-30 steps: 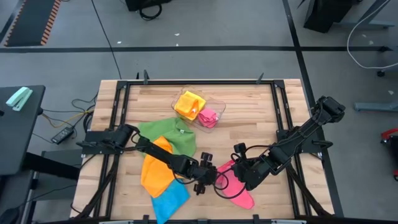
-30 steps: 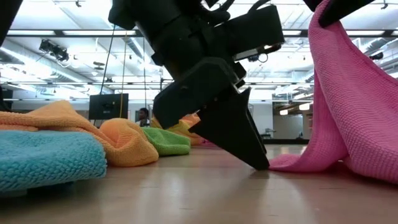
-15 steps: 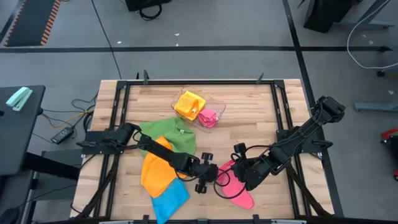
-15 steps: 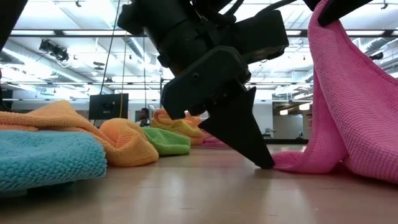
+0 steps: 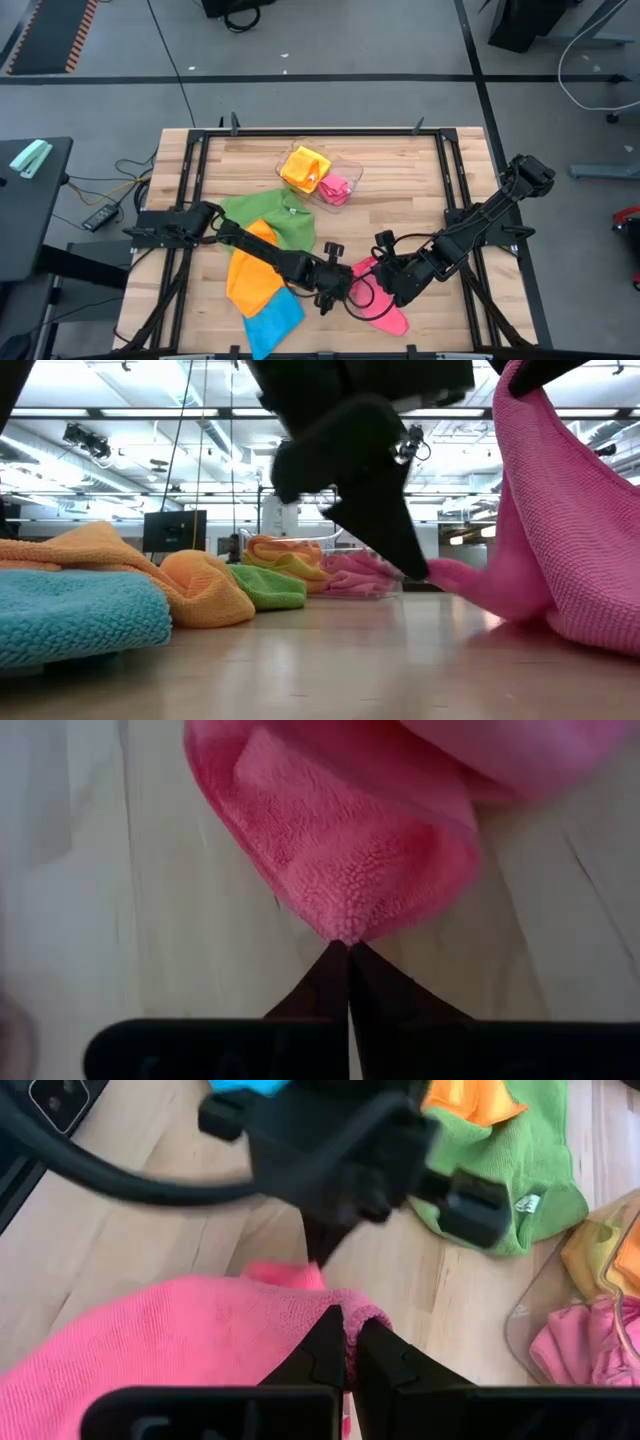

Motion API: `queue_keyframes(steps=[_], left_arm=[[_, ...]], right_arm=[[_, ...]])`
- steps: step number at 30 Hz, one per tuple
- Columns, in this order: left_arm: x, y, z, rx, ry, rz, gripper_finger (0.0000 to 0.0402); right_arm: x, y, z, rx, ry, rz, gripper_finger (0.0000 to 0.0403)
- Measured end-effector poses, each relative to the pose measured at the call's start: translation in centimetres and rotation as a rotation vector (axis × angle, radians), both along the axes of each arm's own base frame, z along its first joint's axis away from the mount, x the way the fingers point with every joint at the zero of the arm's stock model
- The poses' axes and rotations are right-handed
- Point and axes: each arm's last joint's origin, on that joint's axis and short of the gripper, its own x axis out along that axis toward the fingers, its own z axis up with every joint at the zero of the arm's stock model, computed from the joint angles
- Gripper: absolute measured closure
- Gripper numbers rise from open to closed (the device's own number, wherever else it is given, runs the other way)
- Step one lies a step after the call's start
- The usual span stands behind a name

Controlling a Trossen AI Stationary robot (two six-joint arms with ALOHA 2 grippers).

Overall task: Fold microfiber towels
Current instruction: Fold the pink microfiber cloth

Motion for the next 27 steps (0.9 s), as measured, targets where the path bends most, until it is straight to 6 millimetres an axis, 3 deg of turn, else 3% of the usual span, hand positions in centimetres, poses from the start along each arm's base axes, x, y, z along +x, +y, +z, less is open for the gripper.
queue_keyframes(steps=[7,15,23,27], left_arm=[[-1.2,-2.1,3.3,0.120,0.050,0.056,0.0394],[-2.4,-4.8,7.9,0.215,-0.014,0.053,0.0390],[-3.5,-6.6,13.2,0.182,-0.074,0.005,0.0392],[-4.4,-8.0,15.7,0.078,-0.097,-0.066,0.0389]], right_arm=[[-0.9,1.3,2.0,-0.021,0.013,0.066,0.0387],[-2.0,2.5,6.0,-0.022,0.006,0.128,0.0387],[-3.6,4.3,10.3,0.143,-0.010,0.227,0.0387],[-4.6,5.6,12.0,0.258,-0.037,0.260,0.0387]])
